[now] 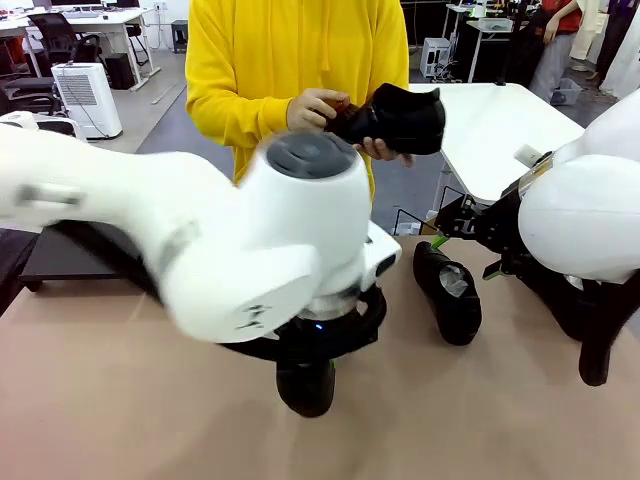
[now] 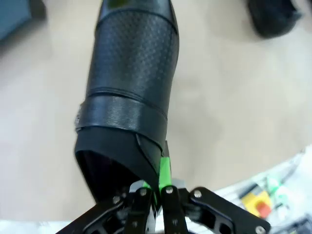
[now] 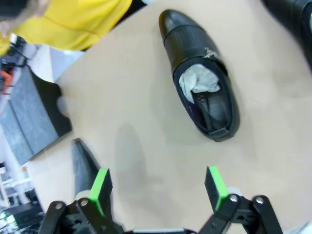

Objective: Organize the shoes by placing them on the stand.
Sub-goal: Place the Shoe from the middle of the table onto the Shoes Stand.

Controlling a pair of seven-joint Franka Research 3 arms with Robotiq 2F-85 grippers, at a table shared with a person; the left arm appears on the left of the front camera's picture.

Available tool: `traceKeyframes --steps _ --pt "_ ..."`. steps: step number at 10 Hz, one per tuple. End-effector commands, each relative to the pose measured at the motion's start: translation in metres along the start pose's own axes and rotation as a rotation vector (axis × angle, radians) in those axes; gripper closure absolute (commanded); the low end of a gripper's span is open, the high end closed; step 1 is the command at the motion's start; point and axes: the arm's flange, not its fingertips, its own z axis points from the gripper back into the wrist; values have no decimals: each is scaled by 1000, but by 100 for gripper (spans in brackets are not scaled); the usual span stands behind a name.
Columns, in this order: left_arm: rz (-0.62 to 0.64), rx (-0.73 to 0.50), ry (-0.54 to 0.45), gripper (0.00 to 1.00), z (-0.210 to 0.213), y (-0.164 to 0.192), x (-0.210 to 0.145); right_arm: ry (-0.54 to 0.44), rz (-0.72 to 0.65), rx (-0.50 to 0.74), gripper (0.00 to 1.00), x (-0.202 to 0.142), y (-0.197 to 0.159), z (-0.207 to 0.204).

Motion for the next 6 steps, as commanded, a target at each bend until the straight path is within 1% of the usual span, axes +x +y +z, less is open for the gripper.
traceKeyframes --steps 1,2,3,4,5,6 --pt "-73 -48 -173 100 62 67 -20 -4 10 -4 0 1 0 1" --pt "-101 -15 -275 100 89 100 -11 -4 10 -4 0 1 0 1" --pt "-92 105 -377 100 100 130 9 -4 10 -4 0 1 0 1" --pt "-120 172 -449 100 101 159 32 -4 10 -4 0 1 0 1" --pt "-168 174 -459 100 95 187 55 -4 10 -4 0 1 0 1" --pt "-198 244 -474 100 82 221 78 -4 10 -4 0 1 0 1"
